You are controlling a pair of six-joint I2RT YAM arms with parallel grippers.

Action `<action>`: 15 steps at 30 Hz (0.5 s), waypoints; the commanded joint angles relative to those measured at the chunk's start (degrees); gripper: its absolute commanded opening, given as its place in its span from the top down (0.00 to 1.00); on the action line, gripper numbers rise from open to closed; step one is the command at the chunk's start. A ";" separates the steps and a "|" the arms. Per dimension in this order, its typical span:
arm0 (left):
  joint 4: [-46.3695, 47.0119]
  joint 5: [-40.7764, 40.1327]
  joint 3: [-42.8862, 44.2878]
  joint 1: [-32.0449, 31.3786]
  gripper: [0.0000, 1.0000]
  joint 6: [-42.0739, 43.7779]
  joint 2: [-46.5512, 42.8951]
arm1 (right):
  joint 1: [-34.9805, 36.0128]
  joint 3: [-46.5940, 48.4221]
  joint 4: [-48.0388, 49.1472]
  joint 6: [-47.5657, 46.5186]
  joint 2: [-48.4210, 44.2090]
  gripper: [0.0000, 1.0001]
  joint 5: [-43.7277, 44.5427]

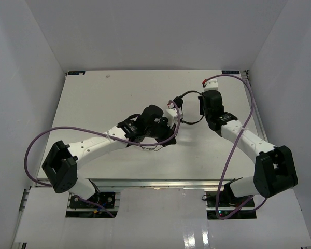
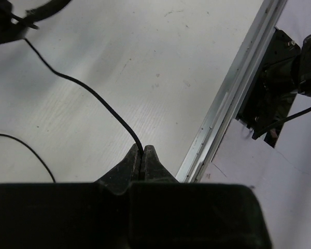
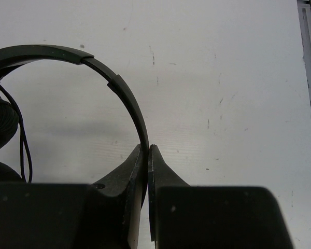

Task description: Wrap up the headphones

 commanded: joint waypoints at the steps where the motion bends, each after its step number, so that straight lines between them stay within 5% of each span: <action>1: -9.75 -7.68 6.31 0.17 0.96 6.64 -1.87 | 0.15 -3.07 8.21 -6.76 -4.04 0.92 -0.24; 15: -13.93 -9.35 15.87 5.52 0.96 13.82 1.99 | 0.41 -8.07 3.20 -20.09 -13.49 0.92 -25.58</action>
